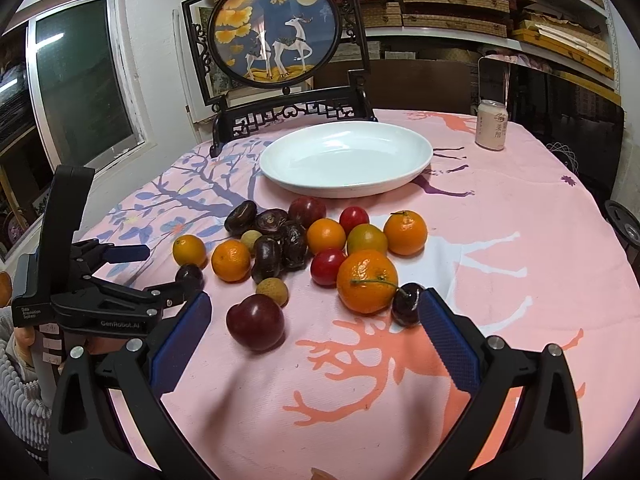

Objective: Organize fruits
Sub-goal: 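Move left tool toward dark cherry while right tool moves toward dark red plum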

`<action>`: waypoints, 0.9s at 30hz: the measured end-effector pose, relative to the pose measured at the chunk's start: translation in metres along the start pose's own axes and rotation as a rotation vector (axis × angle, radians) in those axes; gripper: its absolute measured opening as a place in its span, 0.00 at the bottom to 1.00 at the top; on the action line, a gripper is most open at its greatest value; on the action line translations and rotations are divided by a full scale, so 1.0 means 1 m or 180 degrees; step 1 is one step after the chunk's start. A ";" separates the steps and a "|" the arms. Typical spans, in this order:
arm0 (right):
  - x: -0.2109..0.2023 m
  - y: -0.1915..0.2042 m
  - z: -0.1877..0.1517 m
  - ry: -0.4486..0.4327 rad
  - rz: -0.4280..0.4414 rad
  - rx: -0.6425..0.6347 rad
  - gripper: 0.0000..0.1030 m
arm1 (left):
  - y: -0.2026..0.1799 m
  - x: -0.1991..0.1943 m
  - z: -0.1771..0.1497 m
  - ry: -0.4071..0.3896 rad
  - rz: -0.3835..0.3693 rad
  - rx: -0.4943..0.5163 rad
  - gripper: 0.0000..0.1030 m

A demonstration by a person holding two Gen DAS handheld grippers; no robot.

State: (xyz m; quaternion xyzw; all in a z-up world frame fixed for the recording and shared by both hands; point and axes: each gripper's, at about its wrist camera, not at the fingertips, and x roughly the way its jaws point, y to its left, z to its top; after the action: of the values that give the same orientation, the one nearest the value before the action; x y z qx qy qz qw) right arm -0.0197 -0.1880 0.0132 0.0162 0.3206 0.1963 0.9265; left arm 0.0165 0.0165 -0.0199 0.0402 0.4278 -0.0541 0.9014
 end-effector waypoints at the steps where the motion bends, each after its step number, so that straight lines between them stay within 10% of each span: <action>1: 0.000 0.000 0.000 0.0003 0.0005 0.0004 0.99 | 0.000 0.001 -0.001 0.0026 -0.0016 0.0003 0.98; 22: -0.001 -0.016 0.000 0.0012 -0.0047 0.0254 0.99 | -0.013 0.011 -0.004 0.0207 -0.0060 0.0182 0.96; 27: -0.001 -0.018 0.000 0.0019 -0.0050 0.0279 0.99 | -0.020 0.006 -0.004 0.0118 -0.0181 0.0296 0.57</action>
State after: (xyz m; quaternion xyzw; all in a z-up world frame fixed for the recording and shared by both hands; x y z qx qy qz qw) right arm -0.0139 -0.2047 0.0112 0.0537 0.3318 0.1749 0.9254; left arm 0.0146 -0.0028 -0.0274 0.0709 0.4424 -0.0988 0.8885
